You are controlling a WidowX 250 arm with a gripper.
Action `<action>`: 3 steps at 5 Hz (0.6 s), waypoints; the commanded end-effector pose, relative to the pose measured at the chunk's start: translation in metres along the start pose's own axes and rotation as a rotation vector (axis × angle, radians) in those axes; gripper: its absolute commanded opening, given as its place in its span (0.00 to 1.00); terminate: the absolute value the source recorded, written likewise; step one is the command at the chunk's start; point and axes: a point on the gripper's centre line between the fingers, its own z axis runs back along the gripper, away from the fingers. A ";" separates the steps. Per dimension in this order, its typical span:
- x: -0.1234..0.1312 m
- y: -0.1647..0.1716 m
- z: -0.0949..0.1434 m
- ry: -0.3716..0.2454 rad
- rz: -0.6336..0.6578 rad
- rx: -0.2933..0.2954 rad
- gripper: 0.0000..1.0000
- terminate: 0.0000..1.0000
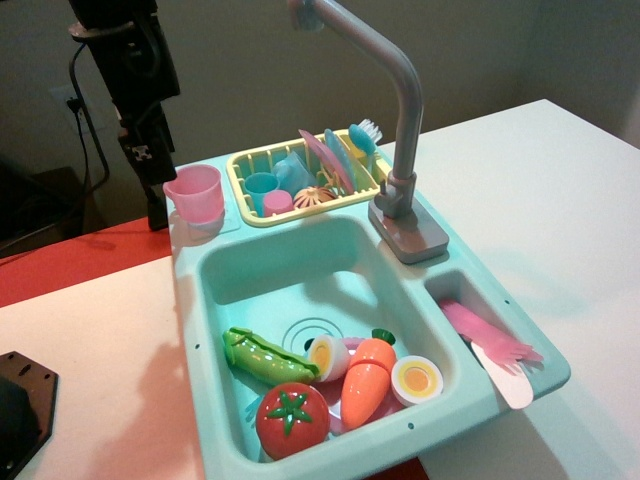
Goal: Put cup from counter to sink
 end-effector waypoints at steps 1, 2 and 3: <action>0.000 0.000 0.000 0.000 0.000 0.000 1.00 0.00; 0.011 0.006 -0.004 0.008 0.020 -0.001 1.00 0.00; 0.015 0.010 -0.011 0.020 0.030 0.009 1.00 0.00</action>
